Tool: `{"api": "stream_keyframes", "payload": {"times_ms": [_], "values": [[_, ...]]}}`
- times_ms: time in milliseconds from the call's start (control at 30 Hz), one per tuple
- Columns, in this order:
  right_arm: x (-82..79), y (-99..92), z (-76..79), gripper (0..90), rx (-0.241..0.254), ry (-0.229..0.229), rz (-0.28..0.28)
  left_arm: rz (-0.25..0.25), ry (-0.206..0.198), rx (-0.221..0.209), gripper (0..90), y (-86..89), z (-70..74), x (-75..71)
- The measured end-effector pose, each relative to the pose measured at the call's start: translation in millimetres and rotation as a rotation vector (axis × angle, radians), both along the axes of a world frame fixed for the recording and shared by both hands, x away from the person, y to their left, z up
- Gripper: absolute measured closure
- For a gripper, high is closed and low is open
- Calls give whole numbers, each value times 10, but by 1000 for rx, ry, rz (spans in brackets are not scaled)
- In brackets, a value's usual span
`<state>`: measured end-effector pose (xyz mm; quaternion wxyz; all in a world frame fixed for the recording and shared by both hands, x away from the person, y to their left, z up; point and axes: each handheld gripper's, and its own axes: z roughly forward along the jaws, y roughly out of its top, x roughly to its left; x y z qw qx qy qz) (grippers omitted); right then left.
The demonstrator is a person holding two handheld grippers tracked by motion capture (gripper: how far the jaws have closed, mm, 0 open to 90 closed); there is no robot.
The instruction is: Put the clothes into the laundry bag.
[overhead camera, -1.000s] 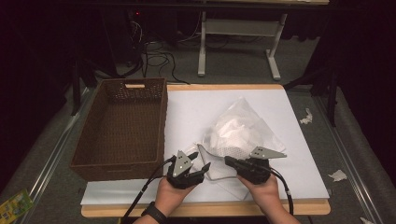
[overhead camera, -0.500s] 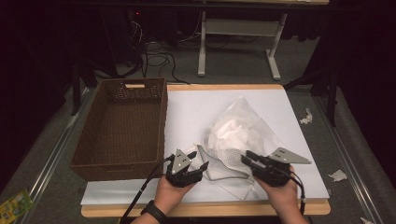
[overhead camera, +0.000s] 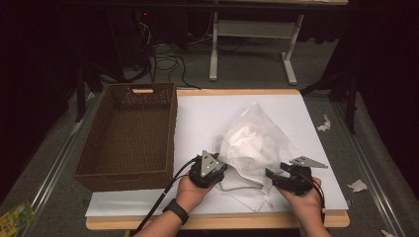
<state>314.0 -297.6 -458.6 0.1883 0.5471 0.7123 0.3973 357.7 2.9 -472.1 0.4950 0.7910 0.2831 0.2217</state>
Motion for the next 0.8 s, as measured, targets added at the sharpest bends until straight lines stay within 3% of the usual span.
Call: {"api": "stream_keyframes", "payload": {"times_ms": [67,100,133,200,300,367,433,467,500,533,567,600,633,700,800], "values": [[54,-17,-48,429,-10,5,-17,11,28,-14,718,-3,14,25],[111,-43,-93,564,16,26,-26,22,19,-10,860,7,26,22],[111,-43,-93,564,16,26,-26,22,19,-10,882,7,26,22],[180,-57,-131,735,24,37,-16,20,28,-20,888,39,36,9],[299,-29,-135,866,22,41,0,21,31,-26,890,85,46,-67],[343,-7,-131,870,12,39,3,16,37,-28,890,126,50,-171],[516,78,-114,874,-14,23,12,4,46,-33,888,161,59,-301],[516,78,-114,874,-14,23,12,4,46,-33,887,161,59,-301],[674,133,-96,873,-28,8,23,-8,48,-36,884,155,70,-370],[674,133,-96,873,-28,8,23,-8,48,-36,881,155,70,-370],[841,192,-76,873,-50,-6,34,-21,53,-41,877,133,72,-400],[841,192,-76,873,-50,-6,34,-21,53,-41,870,133,72,-400],[987,241,-67,871,-75,-15,49,-22,48,-37,849,121,68,-401],[1033,254,-64,867,-84,-15,54,-16,37,-35,823,119,59,-377],[1061,226,-52,773,-75,-24,52,-4,39,-58,735,164,58,-346]]}}
